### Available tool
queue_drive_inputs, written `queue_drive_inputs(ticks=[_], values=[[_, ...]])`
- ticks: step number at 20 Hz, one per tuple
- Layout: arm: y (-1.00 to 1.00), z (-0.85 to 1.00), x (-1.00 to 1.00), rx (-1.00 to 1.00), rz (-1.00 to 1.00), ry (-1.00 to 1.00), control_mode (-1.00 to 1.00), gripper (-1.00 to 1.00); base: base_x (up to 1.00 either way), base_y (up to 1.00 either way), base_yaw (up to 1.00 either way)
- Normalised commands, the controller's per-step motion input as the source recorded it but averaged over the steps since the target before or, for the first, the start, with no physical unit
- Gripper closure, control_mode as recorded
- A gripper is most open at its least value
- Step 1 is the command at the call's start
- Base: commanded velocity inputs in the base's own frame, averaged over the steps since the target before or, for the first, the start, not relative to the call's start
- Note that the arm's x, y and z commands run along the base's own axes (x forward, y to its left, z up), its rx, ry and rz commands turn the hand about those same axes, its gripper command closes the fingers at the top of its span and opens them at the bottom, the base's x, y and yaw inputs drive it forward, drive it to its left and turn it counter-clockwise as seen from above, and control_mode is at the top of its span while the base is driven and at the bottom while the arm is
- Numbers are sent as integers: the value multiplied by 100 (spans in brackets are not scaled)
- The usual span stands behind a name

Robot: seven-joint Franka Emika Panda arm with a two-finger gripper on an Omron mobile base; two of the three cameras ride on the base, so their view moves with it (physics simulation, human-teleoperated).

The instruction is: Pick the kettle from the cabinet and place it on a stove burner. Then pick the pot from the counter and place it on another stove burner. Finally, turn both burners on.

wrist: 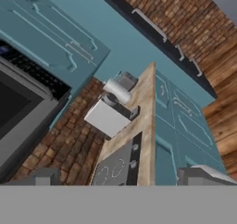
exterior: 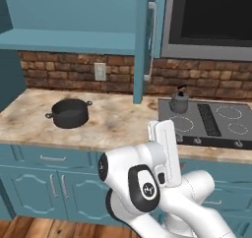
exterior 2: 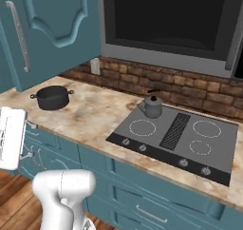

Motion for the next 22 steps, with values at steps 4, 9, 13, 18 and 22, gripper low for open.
queue_drive_inputs(ticks=[4, 9, 13, 18, 22], values=[[0, 0, 0, 0, 0, 0, 100, -100, 0, 61, 0], [0, 0, 0, 0, 0, 0, 100, -100, 0, 58, 0], [0, 0, 0, 0, 0, 0, 100, -100, 5, 64, 0], [0, 0, 0, 0, 0, 0, 100, -100, 15, 61, -2], [0, 0, 0, 0, 0, 0, 100, -100, 17, 48, -10]])
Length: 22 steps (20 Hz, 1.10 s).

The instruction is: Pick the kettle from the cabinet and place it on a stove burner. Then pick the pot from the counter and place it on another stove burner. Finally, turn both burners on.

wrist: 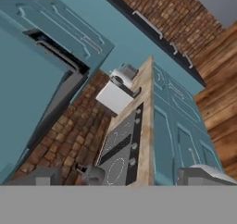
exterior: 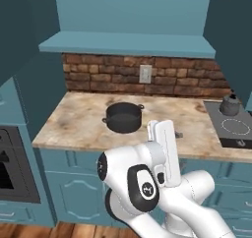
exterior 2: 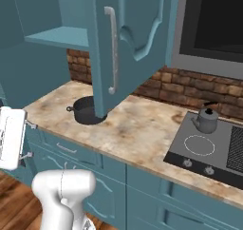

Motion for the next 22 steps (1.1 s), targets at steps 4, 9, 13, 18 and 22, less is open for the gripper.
queue_drive_inputs(ticks=[4, 9, 13, 18, 22], values=[[0, 0, 0, 0, 0, 0, 100, -100, 17, 42, -12], [0, 0, 0, 0, 0, 0, 100, -100, 16, 35, -16], [0, 0, 0, 0, 0, 0, 100, -100, 9, 28, -19], [0, 0, 0, 0, 0, 0, 100, -100, 21, 19, -22], [0, 0, 0, 0, 0, 0, 100, -100, 32, 17, -22]])
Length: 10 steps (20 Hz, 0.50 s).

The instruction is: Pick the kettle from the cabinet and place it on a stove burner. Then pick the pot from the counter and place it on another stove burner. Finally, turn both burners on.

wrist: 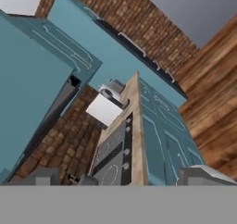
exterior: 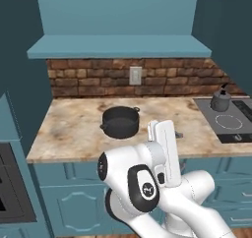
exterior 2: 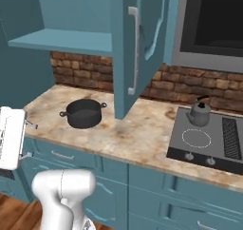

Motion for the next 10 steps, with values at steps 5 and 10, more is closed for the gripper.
queue_drive_inputs(ticks=[5, 10], values=[[0, 0, 0, 0, 0, 0, 100, -100, 31, 22, -21], [0, 0, 0, 0, 0, 0, 100, -100, 29, 26, -20]])
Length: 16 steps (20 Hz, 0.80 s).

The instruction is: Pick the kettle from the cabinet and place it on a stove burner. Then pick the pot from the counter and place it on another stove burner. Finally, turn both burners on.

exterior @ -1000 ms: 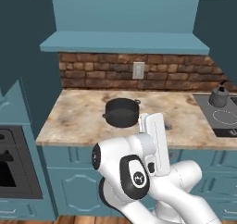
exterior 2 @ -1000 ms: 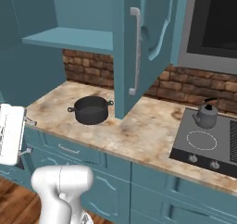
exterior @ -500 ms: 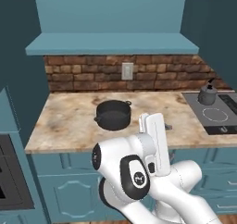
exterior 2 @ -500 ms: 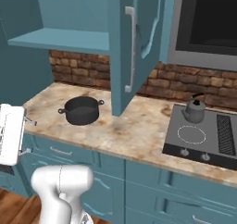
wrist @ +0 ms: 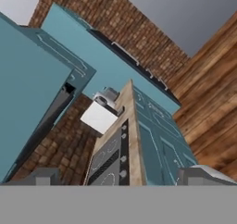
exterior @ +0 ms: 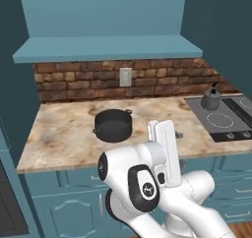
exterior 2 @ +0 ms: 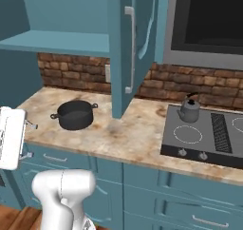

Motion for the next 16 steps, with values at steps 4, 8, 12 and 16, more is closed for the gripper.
queue_drive_inputs(ticks=[4, 8, 12, 16], values=[[0, 0, 0, 0, 0, 0, 100, -100, 31, 33, -17], [0, 0, 0, 0, 0, 0, 100, -100, 36, 37, -14], [0, 0, 0, 0, 0, 0, 100, -100, 41, 39, -12], [0, 0, 0, 0, 0, 0, 100, -100, 42, 32, -9]])
